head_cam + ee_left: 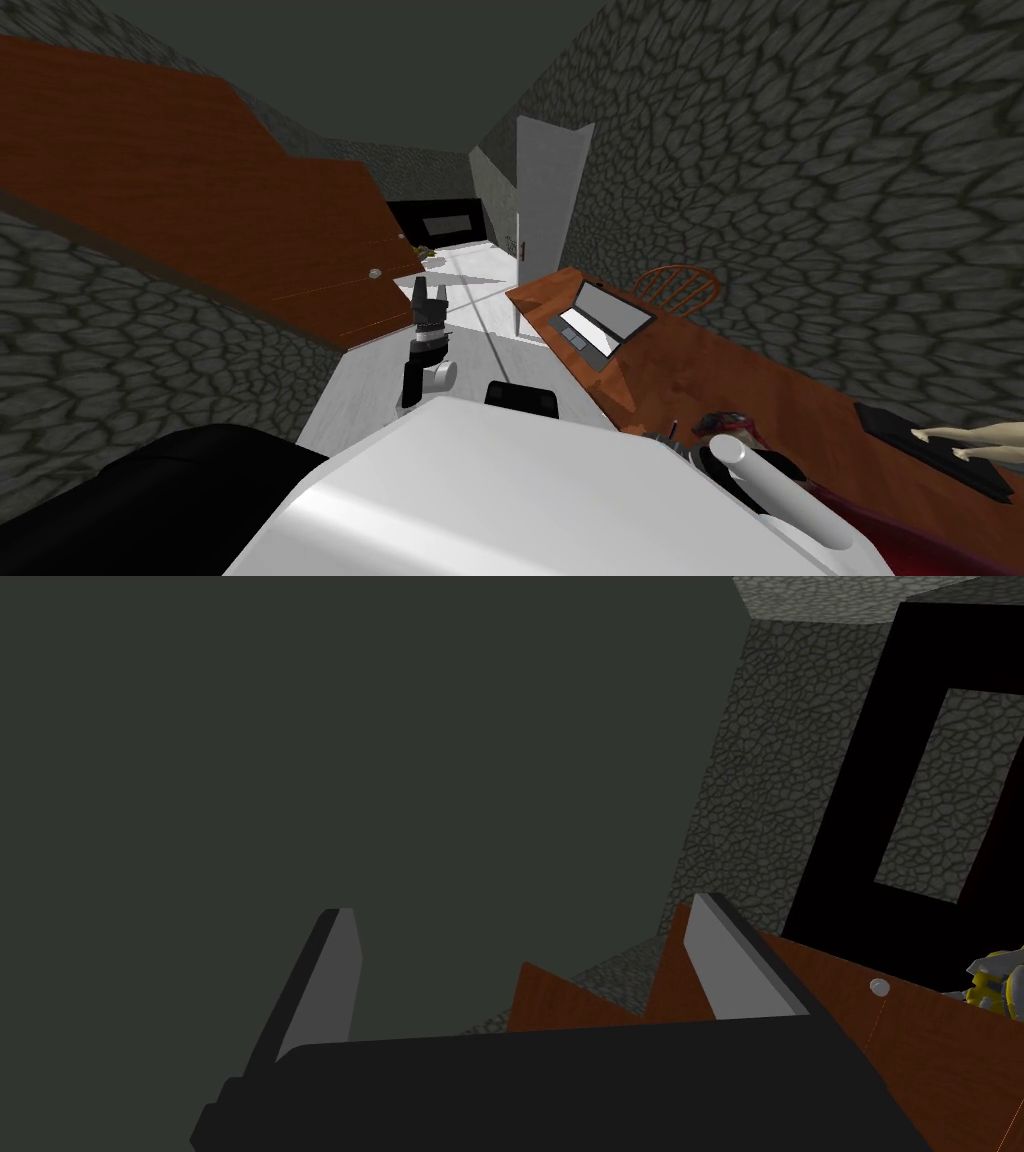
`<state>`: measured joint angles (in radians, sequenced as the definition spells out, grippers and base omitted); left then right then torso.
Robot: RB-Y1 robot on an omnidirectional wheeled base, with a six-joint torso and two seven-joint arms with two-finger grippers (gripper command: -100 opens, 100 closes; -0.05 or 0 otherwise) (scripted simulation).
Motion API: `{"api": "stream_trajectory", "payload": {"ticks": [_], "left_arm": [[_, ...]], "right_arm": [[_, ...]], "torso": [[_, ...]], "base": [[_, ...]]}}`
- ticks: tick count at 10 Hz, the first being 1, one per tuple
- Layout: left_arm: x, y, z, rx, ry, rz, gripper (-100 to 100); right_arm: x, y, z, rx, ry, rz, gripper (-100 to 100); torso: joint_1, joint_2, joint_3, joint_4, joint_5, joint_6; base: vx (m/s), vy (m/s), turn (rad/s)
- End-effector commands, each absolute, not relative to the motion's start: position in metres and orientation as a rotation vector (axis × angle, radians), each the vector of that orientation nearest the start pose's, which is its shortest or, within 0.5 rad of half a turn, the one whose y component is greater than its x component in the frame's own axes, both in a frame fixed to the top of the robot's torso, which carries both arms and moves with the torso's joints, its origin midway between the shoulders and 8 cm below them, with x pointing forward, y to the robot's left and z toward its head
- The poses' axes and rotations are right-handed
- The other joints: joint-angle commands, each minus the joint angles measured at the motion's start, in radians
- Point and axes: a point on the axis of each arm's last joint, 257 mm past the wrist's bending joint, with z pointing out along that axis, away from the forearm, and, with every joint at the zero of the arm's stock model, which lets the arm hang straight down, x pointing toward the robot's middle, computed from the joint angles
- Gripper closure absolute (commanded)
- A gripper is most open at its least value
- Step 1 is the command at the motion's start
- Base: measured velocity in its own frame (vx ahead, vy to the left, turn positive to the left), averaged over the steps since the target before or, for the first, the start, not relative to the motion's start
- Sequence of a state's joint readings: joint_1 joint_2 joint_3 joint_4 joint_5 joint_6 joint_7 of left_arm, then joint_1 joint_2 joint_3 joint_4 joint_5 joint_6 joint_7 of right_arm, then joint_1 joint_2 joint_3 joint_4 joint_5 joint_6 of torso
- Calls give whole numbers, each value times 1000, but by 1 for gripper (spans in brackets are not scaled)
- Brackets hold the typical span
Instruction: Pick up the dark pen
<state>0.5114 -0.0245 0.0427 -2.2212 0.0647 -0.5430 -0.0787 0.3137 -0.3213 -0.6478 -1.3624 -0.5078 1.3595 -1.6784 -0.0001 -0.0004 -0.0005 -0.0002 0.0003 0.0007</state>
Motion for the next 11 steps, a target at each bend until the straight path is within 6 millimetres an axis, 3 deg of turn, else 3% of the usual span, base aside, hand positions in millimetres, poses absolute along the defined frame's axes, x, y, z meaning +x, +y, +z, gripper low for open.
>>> {"api": "stream_trajectory", "payload": {"ticks": [1,5,6,7,10,11], "left_arm": [[342,307,3,-703,585,-1213,0],[342,307,3,-703,585,-1213,0],[342,307,3,-703,585,-1213,0],[342,307,3,-703,585,-1213,0],[342,307,3,-703,585,-1213,0],[342,307,3,-703,585,-1213,0]], "right_arm": [[103,-496,-512,-2762,1380,-4,100],[103,-496,-512,-2763,1378,-4,100],[104,-496,-512,-2763,1377,-4,0],[106,-501,-502,-2756,1392,-5,100],[109,-503,-495,-2754,1397,-9,100],[109,-503,-494,-2753,1399,-7,0]], "torso": [[0,0,0,0,0,0],[1,2,1,0,0,1],[1,2,1,0,0,1],[1,2,1,0,0,1],[2,5,3,1,1,1],[2,4,2,1,0,1]], "base": [[0,0,0],[0,0,0],[0,0,0],[-30,15,57],[-38,17,33],[0,0,0]]}}
